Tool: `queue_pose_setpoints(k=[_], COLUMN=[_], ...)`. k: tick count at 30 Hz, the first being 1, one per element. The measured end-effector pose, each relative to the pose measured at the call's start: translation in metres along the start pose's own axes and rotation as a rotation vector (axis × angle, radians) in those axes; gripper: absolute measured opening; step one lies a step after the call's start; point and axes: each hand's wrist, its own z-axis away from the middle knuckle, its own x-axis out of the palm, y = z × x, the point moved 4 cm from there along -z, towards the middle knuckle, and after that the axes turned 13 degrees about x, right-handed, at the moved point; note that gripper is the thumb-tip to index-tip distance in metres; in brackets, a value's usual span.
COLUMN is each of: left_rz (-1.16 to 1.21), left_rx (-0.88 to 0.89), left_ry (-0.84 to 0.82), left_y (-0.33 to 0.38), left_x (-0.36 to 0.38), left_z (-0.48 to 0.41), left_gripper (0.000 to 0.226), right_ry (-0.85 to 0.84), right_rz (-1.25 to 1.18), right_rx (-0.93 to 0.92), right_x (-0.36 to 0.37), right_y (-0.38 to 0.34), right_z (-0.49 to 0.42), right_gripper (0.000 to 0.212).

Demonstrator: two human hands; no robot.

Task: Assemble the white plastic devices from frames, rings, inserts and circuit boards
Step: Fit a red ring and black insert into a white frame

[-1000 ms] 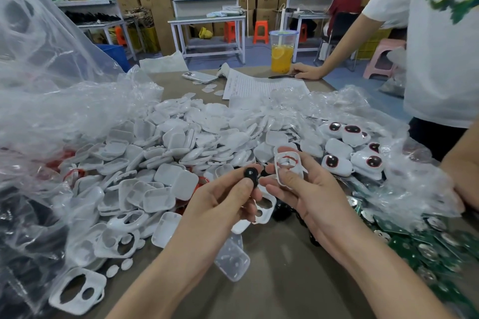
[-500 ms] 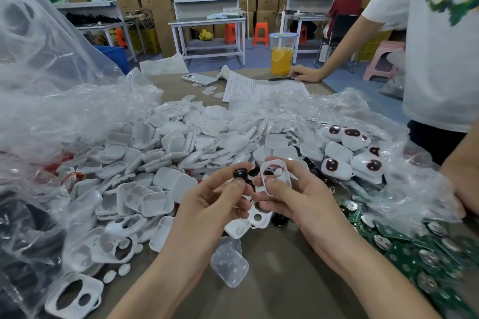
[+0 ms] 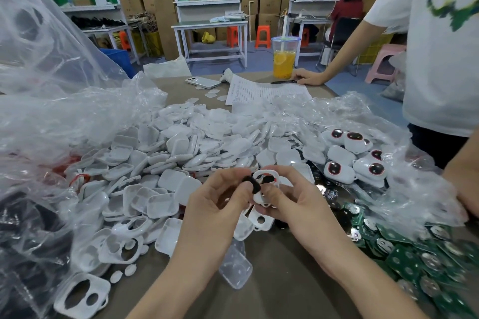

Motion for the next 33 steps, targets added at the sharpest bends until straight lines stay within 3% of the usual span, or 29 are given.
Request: queue_pose_setpoints(k=[13, 18, 21, 30, 33], left_rz=[-0.210, -0.309, -0.346, 0.001, 0.019], left_rx=[0.097, 0.235, 0.273, 0.176, 0.158], left_ry=[0.130, 0.091, 0.086, 0.135, 0.155], left_y=[-0.006, -0.002, -0.001, 0.004, 0.006], left_x=[0.000, 0.004, 0.005, 0.011, 0.011], left_z=[0.000, 0.002, 0.004, 0.005, 0.005], left_gripper=[0.014, 0.023, 0.014, 0.015, 0.018], right_ry=[0.022, -0.020, -0.003, -0.023, -0.035], right_rz=[-0.021, 0.047, 0.071, 0.024, 0.014], right_rx=[-0.052, -0.051, -0.073, -0.082, -0.092], right_x=[0.009, 0.016, 0.015, 0.014, 0.016], right_y=[-0.002, -0.003, -0.006, -0.006, -0.007], right_z=[0.003, 0.005, 0.005, 0.006, 0.007], right_gripper=[0.029, 0.031, 0.029, 0.022, 0.025])
